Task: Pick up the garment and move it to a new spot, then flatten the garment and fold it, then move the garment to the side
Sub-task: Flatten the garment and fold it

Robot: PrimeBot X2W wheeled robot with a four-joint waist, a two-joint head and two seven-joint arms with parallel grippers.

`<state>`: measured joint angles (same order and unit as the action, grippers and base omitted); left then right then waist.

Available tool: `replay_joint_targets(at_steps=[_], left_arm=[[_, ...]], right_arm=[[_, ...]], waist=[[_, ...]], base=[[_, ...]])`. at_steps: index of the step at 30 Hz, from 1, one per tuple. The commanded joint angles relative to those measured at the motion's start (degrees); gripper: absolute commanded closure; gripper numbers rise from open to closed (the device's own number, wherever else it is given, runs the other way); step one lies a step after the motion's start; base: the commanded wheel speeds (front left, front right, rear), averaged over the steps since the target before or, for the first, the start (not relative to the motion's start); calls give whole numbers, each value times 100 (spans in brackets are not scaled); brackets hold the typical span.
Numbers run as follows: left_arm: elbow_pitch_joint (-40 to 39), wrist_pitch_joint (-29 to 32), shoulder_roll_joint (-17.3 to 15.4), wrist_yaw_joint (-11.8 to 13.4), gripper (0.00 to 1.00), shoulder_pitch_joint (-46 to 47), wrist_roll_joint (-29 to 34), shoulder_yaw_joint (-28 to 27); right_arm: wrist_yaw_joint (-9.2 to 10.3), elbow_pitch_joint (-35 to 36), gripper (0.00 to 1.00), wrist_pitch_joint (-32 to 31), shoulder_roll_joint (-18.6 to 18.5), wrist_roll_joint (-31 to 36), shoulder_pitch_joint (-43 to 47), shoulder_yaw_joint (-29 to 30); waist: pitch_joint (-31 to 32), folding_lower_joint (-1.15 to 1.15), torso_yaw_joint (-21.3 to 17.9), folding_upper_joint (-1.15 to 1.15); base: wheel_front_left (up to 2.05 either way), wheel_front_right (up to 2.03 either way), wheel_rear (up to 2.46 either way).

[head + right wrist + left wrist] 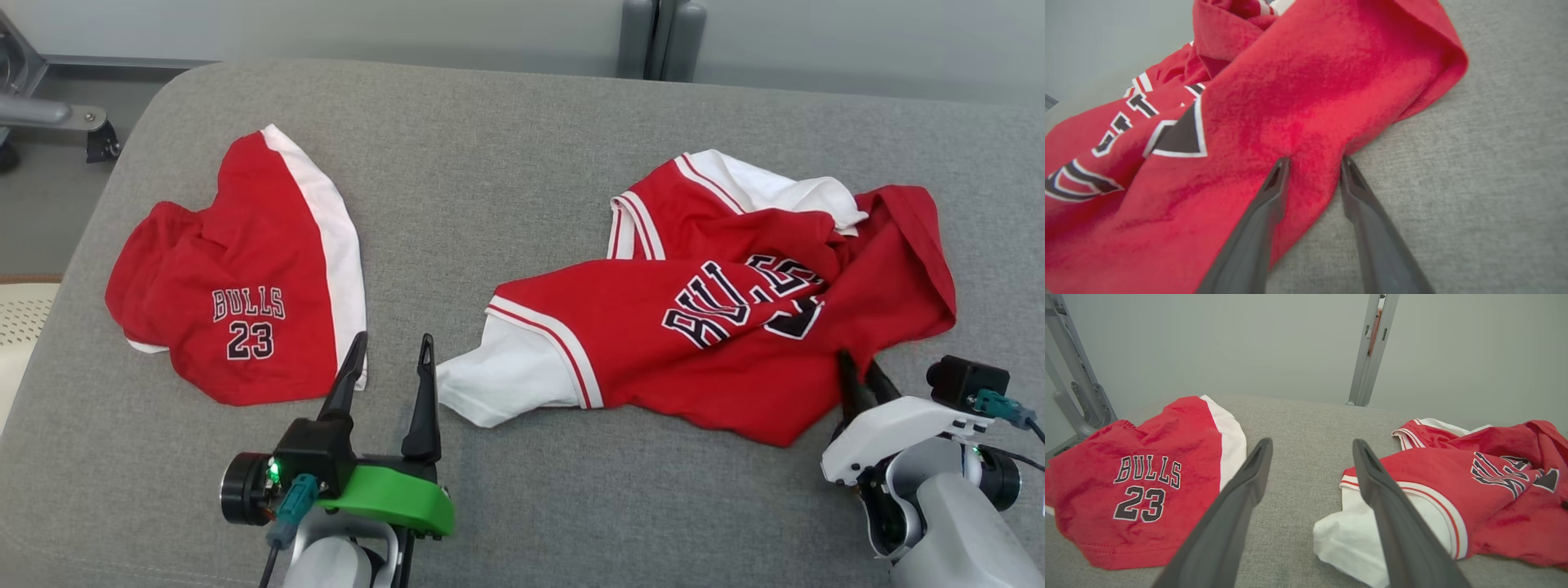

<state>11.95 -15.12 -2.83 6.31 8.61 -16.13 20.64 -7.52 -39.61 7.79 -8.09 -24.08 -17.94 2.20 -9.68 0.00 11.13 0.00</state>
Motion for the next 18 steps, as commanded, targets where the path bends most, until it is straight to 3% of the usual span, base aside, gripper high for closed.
replay_joint_targets(at_steps=[1, 9, 18], left_arm=[[12, -4, -12, 25, 0, 91, -40, -21], [72, -4, -12, 13, 0, -70, -87, -68], [127, -4, -14, -50, 0, -217, -159, 71]], right_arm=[[6, -47, 100, 90, -27, 22, -70, -48], [7, -61, 100, 320, -348, 375, 42, -16], [8, 599, 100, -202, -878, 1286, 538, 886]], waist=[[-11, 0, -4, 0], [246, 0, -359, 0], [576, 0, -711, 0]], base=[[0, 0, 0], [0, 0, 0], [0, 0, 0]])
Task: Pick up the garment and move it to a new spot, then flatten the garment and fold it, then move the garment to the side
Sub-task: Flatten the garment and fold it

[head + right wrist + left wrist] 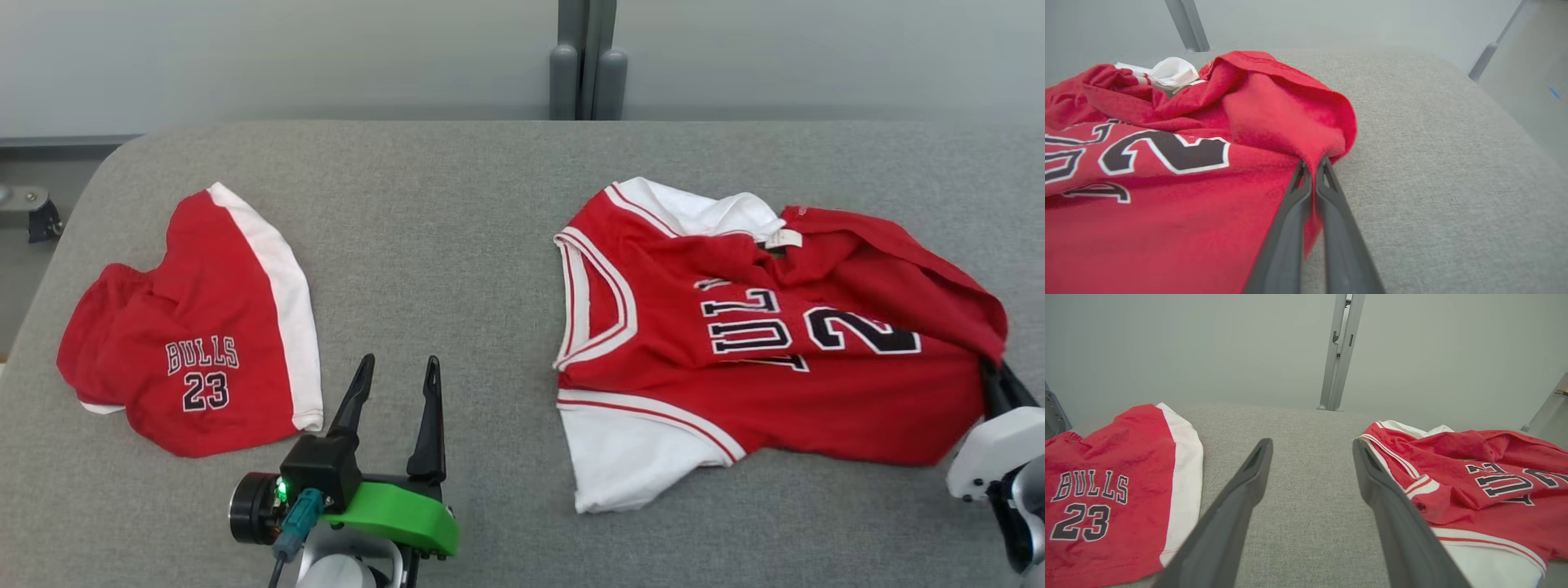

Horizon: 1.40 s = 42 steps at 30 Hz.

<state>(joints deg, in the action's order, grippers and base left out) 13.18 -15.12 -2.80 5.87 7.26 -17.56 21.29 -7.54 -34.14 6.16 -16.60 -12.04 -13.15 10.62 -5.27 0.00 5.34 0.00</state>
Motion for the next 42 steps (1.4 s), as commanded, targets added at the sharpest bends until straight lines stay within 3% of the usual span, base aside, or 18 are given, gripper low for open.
replay_joint_targets(at_steps=[1, 6, 12, 16, 24, 25, 26, 33, 42], left_arm=[[2, -4, -18, 2, 0, -82, -32, 23], [-6, -4, -19, 5, 0, -69, -90, 121], [61, -5, -19, 11, 0, 47, -145, 191], [90, -5, -18, 2, 0, 96, -174, 234], [95, -5, -19, 14, 0, 128, -159, 292], [90, -5, -18, 21, 0, 125, -156, 286], [83, -5, -18, 27, 0, 123, -152, 274], [107, -5, -18, 34, 0, 70, -95, 143], [93, -5, -19, 33, 0, -11, -83, -64]], right_arm=[[10, 172, 100, -130, -43, 220, 106, 148], [9, 889, 100, -742, 45, 1049, 200, 479], [10, 1297, 100, -1278, 288, 1809, -3, -4], [9, 1036, 100, -1456, 422, 2007, -189, -376], [9, -194, 100, -1478, 603, 2011, -583, -821], [4, -317, 76, -1397, 623, 1952, -631, -861], [3, -410, 0, -1360, 664, 1866, -662, -836], [4, -725, 0, -885, 714, 1517, -717, -897], [7, 98, 0, -388, 770, 629, -337, -1249]], waist=[[142, 0, -138, 0], [59, 0, -53, 0], [-144, 0, 217, 0], [-202, 0, 414, 0], [-247, 0, 693, 0], [-251, 0, 699, 0], [-258, 0, 694, 0], [-184, 0, 393, 0], [129, 0, -218, 0]], base=[[0, 0, 0], [0, 0, 0], [0, 0, 0], [0, 0, 0], [0, 0, 0], [0, 0, 0], [0, 0, 0], [0, 0, 0], [0, 0, 0]])
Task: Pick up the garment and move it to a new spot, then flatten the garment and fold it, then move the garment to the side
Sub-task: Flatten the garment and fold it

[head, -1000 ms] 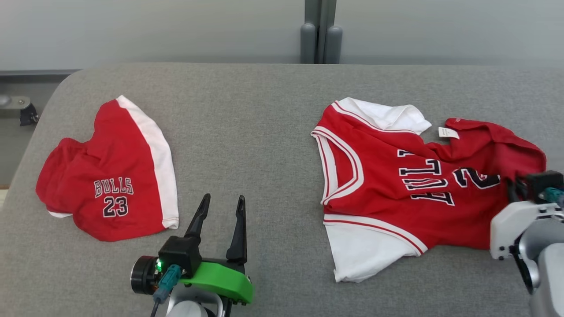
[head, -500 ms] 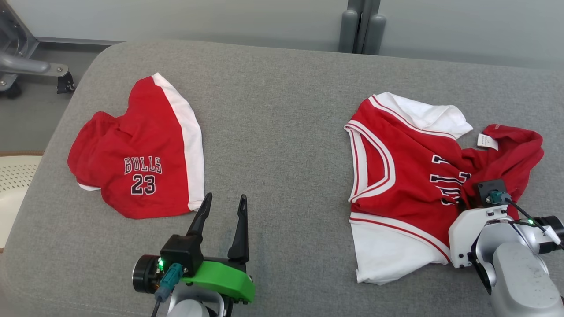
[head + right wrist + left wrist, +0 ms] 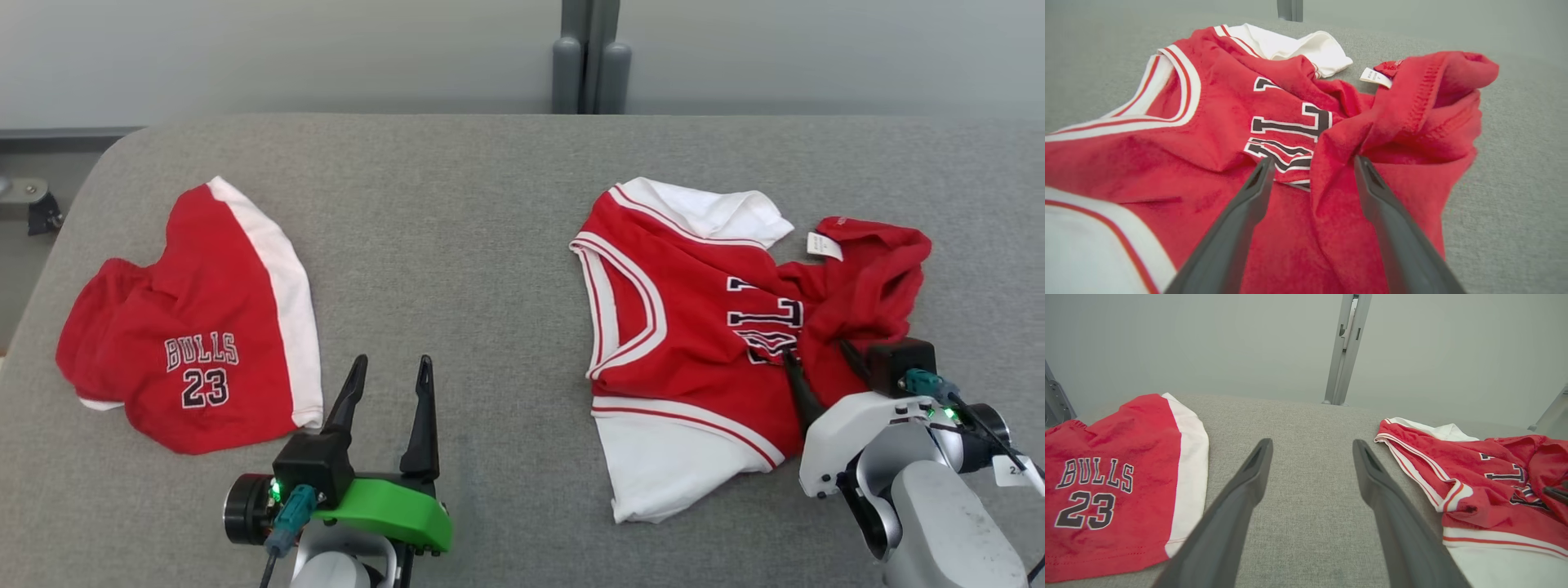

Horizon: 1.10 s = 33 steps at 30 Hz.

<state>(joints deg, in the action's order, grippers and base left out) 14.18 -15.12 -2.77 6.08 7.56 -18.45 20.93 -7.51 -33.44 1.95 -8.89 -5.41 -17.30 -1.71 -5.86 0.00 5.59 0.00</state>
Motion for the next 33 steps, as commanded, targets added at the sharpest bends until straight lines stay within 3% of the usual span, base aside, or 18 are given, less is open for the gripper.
replay_joint_targets(at_steps=[1, 12, 18, 23, 27, 33], left_arm=[[-19, -5, -21, 14, 0, -54, -13, -41], [-169, -5, -21, 71, 0, -273, -378, -105], [-37, -5, -21, 20, 0, -397, -581, 54], [108, -5, -21, 1, 0, -426, -668, 225], [482, -4, -21, -270, 0, -297, -828, 686], [1344, 476, -25, -908, 0, 38, -1173, 1593]], right_arm=[[4, 213, 0, 51, -30, -138, 169, -50], [4, 1972, 0, 454, -208, -1090, 1322, 226], [4, 2265, 0, 684, -33, -1247, 1790, 581], [4, 2291, 0, 720, 74, -1110, 1845, 550], [4, 2328, 0, 702, 83, -1077, 1730, 506], [4, 2284, 0, 682, 51, -1035, 1731, 543]], waist=[[220, 0, -298, 0], [429, 0, -655, 0], [494, 0, -703, 0], [516, 0, -765, 0], [483, 0, -853, 0], [433, 0, -991, 0]], base=[[0, 0, 0], [0, 0, 0], [0, 0, 0], [0, 0, 0], [0, 0, 0], [0, 0, 0]])
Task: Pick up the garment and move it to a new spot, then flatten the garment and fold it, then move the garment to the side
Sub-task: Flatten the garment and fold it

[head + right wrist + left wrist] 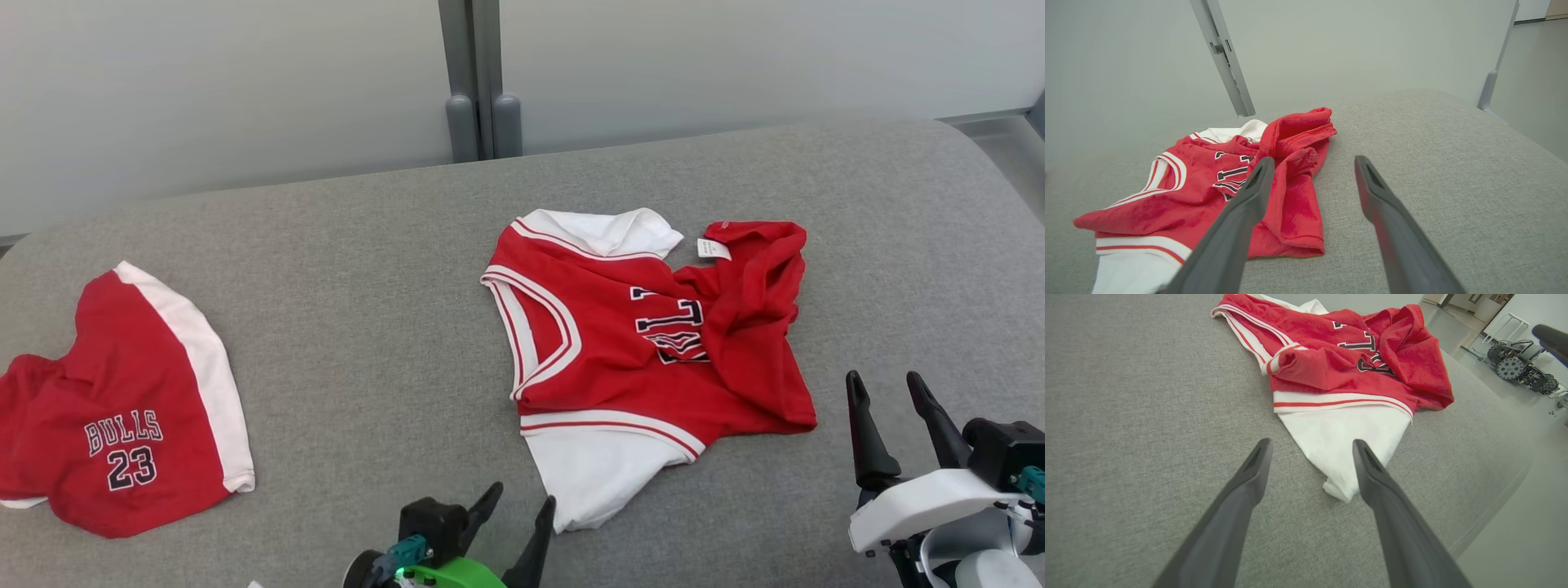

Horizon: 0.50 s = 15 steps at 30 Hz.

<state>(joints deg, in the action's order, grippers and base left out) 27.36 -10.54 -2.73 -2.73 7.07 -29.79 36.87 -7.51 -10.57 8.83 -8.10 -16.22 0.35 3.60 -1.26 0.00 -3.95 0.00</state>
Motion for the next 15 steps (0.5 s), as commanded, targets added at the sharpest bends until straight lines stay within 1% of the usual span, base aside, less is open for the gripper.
replay_joint_targets(at_steps=[1, 9, 12, 15], left_arm=[[130, 104, -29, -79, 0, 130, -76, 101], [523, 389, -30, -275, 0, 400, -349, 546], [613, 408, -29, -273, 0, 486, -402, 634], [727, 402, -31, -208, 0, 591, -427, 677]], right_arm=[[4, -17, 0, -4, -27, 53, -41, 21], [4, -207, 0, 55, 40, 134, -95, 65], [4, -278, 0, 98, 54, 132, -142, 57], [4, -342, 0, 119, 55, 123, -220, 34]], waist=[[-41, 0, -63, 0], [-162, 0, -262, 0], [-228, 0, -337, 0], [-291, 0, -407, 0]], base=[[0, 0, 0], [0, 0, 0], [0, 0, 0], [0, 0, 0]])
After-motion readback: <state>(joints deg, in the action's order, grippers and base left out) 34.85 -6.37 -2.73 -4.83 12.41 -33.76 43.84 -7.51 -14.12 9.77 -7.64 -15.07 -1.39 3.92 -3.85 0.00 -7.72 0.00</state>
